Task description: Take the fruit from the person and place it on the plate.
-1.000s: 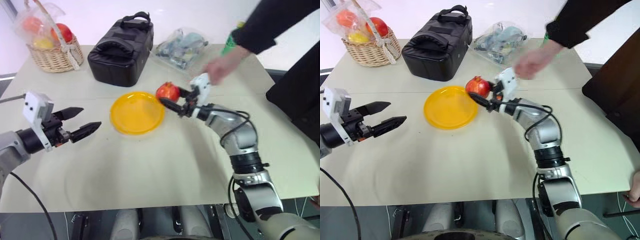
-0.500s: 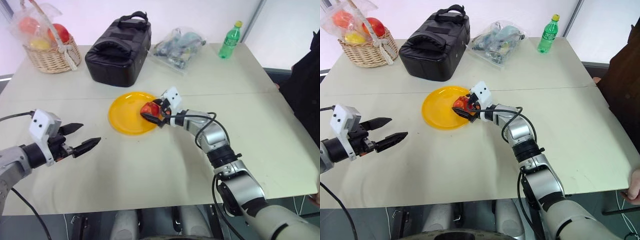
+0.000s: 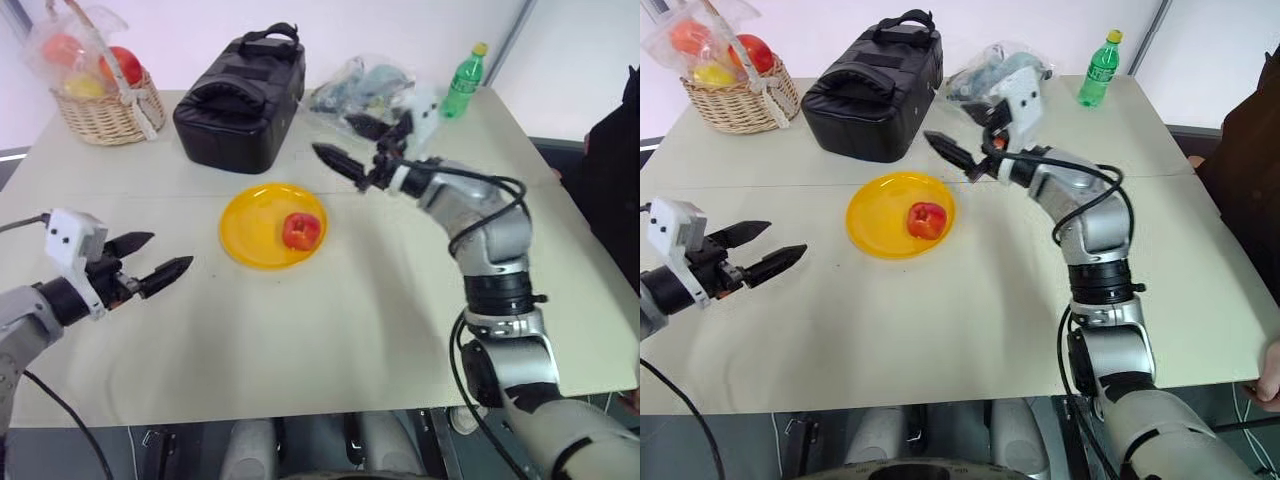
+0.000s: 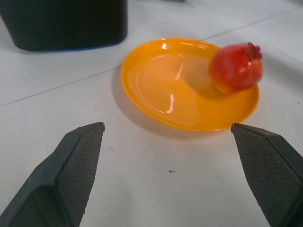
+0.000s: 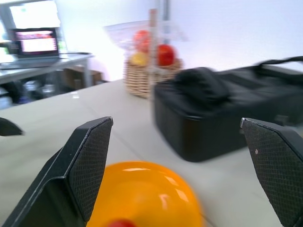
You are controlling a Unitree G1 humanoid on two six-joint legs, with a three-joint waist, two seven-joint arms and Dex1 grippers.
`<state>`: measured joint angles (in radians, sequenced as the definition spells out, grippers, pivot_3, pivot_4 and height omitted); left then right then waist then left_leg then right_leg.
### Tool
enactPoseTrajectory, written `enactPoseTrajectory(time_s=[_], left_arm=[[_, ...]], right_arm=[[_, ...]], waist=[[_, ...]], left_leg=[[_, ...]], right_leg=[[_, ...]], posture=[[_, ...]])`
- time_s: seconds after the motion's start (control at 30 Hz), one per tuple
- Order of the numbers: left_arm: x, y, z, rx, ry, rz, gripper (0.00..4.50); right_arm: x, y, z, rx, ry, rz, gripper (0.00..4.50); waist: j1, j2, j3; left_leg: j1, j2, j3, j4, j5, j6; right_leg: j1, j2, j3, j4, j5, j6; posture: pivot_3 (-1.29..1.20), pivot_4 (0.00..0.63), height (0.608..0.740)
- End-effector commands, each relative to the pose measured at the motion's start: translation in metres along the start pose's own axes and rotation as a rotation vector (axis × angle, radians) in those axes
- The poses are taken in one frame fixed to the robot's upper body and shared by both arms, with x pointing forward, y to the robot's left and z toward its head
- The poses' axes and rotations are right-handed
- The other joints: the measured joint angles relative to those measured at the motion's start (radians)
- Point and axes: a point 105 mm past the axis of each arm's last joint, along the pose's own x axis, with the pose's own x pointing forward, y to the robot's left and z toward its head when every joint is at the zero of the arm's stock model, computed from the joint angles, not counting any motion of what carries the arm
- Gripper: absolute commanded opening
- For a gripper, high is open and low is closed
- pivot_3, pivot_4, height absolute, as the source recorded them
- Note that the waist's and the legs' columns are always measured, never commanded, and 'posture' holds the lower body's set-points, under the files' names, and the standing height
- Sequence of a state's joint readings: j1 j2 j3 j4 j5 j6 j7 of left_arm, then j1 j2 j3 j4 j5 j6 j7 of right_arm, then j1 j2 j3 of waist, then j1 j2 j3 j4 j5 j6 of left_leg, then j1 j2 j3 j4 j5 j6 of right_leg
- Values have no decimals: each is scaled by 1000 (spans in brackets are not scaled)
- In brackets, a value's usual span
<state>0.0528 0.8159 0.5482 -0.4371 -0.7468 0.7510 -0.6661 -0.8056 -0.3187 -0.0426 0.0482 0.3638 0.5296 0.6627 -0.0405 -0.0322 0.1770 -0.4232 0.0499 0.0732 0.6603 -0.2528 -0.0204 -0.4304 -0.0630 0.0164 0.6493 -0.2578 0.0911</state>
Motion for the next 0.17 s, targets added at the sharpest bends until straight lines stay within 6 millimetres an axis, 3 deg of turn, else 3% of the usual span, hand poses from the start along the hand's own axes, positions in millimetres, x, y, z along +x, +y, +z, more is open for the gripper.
enactPoseTrajectory(time_s=[0.03,0.17], left_arm=[[-3,11,11,30,-67,73,4500],[-4,26,9,32,-116,181,4500]], right_arm=[[-41,-38,-42,-76,128,-170,4410],[-66,-58,-68,-79,172,-284,4410]], waist=[[10,-1,-1],[11,0,0]], left_leg=[[0,0,-1,0,0,0],[0,-1,2,0,0,0]], right_leg=[[0,0,-1,0,0,0],[0,0,2,-2,0,0]], posture=[[0,150,740],[0,150,740]])
